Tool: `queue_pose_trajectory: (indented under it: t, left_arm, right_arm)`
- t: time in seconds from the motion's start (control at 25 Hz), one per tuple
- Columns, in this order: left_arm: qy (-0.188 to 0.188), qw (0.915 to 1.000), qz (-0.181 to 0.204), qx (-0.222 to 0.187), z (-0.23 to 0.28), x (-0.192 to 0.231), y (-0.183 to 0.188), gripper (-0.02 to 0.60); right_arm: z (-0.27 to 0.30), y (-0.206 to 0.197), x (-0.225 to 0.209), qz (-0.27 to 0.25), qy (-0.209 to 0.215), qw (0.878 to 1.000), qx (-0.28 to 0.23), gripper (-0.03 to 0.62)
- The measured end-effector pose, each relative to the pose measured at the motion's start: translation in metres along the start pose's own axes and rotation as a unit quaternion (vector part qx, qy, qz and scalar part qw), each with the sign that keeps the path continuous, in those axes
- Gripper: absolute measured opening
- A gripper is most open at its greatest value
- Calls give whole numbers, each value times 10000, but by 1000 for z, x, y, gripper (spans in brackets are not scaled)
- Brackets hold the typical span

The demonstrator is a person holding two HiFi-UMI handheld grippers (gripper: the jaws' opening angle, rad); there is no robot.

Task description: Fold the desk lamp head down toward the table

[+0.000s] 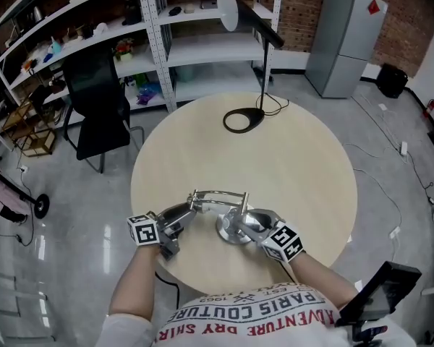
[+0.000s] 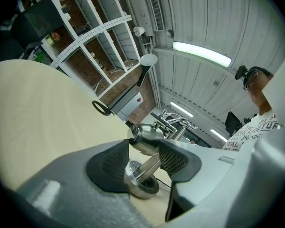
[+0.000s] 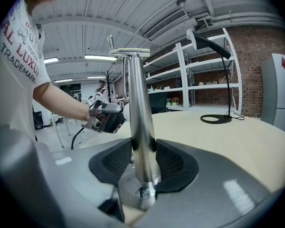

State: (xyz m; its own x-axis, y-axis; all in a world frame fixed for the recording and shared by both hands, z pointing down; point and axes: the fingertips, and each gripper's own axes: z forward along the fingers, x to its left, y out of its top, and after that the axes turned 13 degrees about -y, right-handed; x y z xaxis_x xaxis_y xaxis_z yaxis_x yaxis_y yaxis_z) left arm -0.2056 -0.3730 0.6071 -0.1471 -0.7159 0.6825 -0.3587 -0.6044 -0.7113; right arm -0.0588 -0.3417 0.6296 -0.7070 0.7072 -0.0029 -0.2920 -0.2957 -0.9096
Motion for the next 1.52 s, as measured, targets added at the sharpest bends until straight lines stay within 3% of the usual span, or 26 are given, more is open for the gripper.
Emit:
queue_pose_trajectory:
  t: [0.16, 0.48, 0.68, 0.88, 1.04, 1.24, 1.32, 1.4, 1.44, 1.52]
  left_arm:
    - [1, 9999, -63, -151, 1, 5, -5, 179]
    - [120, 9999, -77, -52, 3, 9, -14, 178]
    - [314, 9995, 6, -37, 4, 11, -16, 179]
    - [769, 9970, 21, -27, -10, 22, -29, 179]
    - [779, 9969, 43, 17, -14, 9, -37, 179]
    - [1324, 9857, 789, 687, -6, -23, -42, 179]
    - [1289, 9823, 1066, 844, 6, -47, -39, 179]
    - [1252, 9791, 1319, 908, 19, -76, -37, 173]
    - [1282, 9758, 1495, 955, 24, -90, -36, 33]
    - [1263, 9681, 1868, 1093, 36, -121, -34, -2]
  right_arm:
    - [1, 3, -1, 43, -28, 10000, -13, 158]
    - [3, -3, -2, 2, 63, 9997, 240, 158]
    - [2, -3, -3, 42, 104, 9995, 312, 160]
    - [-4, -4, -9, 37, 6, 9997, 253, 158]
    - [-16, 3, -9, 65, -33, 9998, 192, 151]
    - [-47, 31, 3, 173, 129, 9996, -201, 57]
    - [-62, 42, 7, 172, 158, 9991, -345, 8]
    - [-76, 52, 16, 132, 230, 9989, -392, 6]
    - [-82, 57, 23, 109, 282, 9988, -388, 6]
    - [-95, 62, 39, 54, 405, 9987, -294, 6]
